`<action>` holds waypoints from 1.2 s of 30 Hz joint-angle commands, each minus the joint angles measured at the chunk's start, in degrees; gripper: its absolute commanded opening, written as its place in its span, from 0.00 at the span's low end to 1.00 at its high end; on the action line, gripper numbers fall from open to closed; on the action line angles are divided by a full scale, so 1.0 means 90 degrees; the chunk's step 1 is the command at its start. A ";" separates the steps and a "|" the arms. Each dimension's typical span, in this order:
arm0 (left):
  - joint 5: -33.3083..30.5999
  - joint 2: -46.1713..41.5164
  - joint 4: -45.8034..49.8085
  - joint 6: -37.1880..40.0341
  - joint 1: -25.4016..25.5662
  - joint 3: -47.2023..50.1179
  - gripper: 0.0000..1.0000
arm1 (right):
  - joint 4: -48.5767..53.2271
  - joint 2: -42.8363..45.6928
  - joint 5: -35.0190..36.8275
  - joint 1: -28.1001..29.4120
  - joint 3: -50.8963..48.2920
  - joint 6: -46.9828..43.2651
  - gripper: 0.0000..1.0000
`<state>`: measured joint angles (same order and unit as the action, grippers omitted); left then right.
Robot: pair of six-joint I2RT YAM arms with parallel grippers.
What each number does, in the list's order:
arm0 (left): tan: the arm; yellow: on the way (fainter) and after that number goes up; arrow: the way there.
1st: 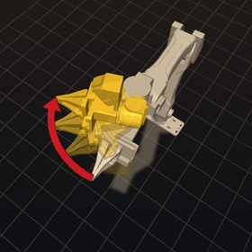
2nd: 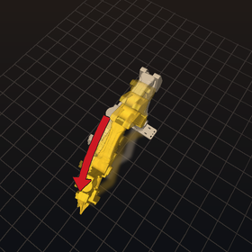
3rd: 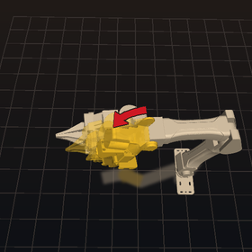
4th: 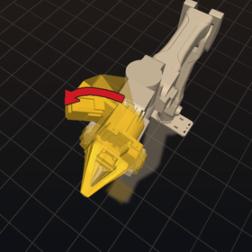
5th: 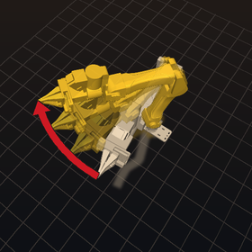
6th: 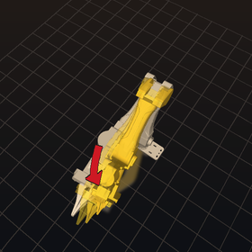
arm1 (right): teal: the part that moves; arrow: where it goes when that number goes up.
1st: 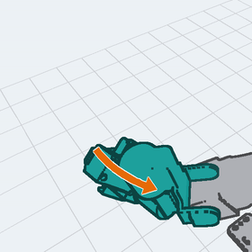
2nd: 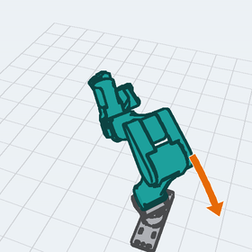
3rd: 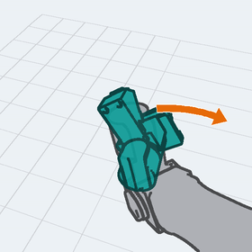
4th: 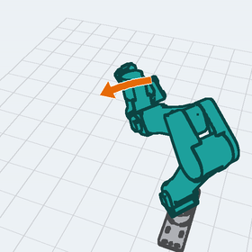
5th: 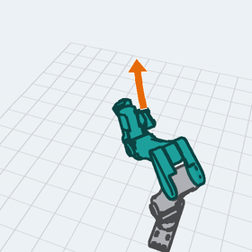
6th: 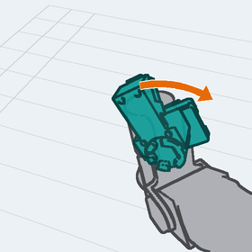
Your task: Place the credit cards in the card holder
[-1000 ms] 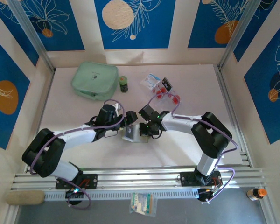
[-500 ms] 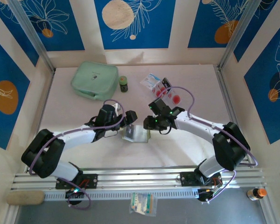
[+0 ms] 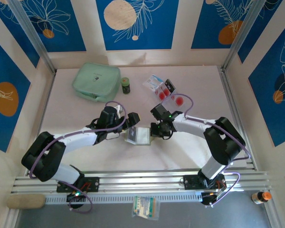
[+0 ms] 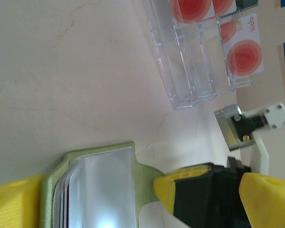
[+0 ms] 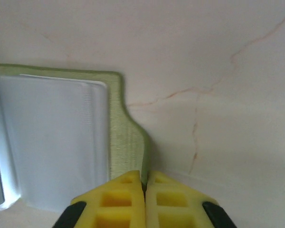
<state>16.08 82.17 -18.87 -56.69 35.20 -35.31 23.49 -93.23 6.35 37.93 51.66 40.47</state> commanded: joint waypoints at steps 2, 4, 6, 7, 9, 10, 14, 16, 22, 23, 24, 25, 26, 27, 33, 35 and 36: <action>0.0249 -0.0109 0.0092 0.0093 0.0168 -0.0290 1.00 | -0.0754 0.0096 -0.0750 -0.0316 -0.0253 0.0005 0.00; 0.0258 -0.0079 0.0139 0.0089 0.0256 -0.0405 1.00 | -0.0981 0.0078 -0.1066 -0.0428 -0.0317 0.0042 0.00; 0.0241 -0.0006 0.0172 0.0080 0.0386 -0.0549 1.00 | -0.1164 0.0033 -0.1324 -0.0541 -0.0352 0.0074 0.00; 0.0212 0.0027 0.0195 0.0081 0.0453 -0.0615 1.00 | -0.1206 0.0018 -0.1420 -0.0575 -0.0354 0.0074 0.00; 0.0110 0.0119 0.0212 0.0078 0.0591 -0.0745 1.00 | -0.1250 -0.0036 -0.1537 -0.0638 -0.0323 0.0053 0.00; 0.0067 0.0167 0.0222 0.0080 0.0643 -0.0794 1.00 | -0.1261 -0.0046 -0.1571 -0.0662 -0.0315 0.0045 0.00; -0.0129 0.0411 0.0231 0.0054 0.0855 -0.0976 1.00 | -0.1305 -0.0094 -0.1833 -0.0807 -0.0320 0.0007 0.02; -0.0253 0.0519 0.0263 0.0034 0.0936 -0.1023 1.00 | -0.1202 0.0037 -0.1849 -0.0958 -0.0359 -0.0004 0.19; -0.0503 0.0838 0.0212 0.0001 0.1161 -0.1074 1.00 | -0.0710 0.1116 -0.1857 -0.1717 -0.0741 -0.0013 0.44; -0.0534 0.0934 0.0189 -0.0007 0.1201 -0.1091 1.00 | -0.0620 0.1291 -0.1877 -0.1820 -0.0798 -0.0024 0.44; -0.0553 0.1024 0.0147 -0.0018 0.1242 -0.1105 1.00 | -0.0531 0.1466 -0.1879 -0.1904 -0.0866 -0.0024 0.44; -0.0582 0.1110 0.0116 -0.0019 0.1278 -0.1124 1.00 | -0.0471 0.1597 -0.1882 -0.1968 -0.0910 -0.0016 0.44; -0.0635 0.1204 0.0115 -0.0020 0.1325 -0.1133 1.00 | -0.0402 0.1736 -0.1883 -0.2023 -0.0966 0.0000 0.44; -0.0697 0.1293 0.0110 -0.0022 0.1370 -0.1135 1.00 | -0.0339 0.1868 -0.1871 -0.2072 -0.1019 0.0022 0.44; -0.0992 0.1636 0.0235 -0.0042 0.1620 -0.1057 1.00 | -0.0175 0.2532 -0.1916 -0.2232 -0.1336 0.0124 0.44; -0.1034 0.1691 0.0356 -0.0046 0.1670 -0.1067 1.00 | -0.0085 0.2682 -0.1937 -0.2247 -0.1360 0.0108 0.44; -0.1026 0.1701 0.0392 -0.0049 0.1685 -0.1067 1.00 | -0.0036 0.2752 -0.1954 -0.2250 -0.1366 0.0096 0.44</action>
<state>7.97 95.77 -18.20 -56.71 49.15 -44.40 20.53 -70.54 -9.30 18.04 39.88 40.99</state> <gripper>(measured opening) 0.998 0.437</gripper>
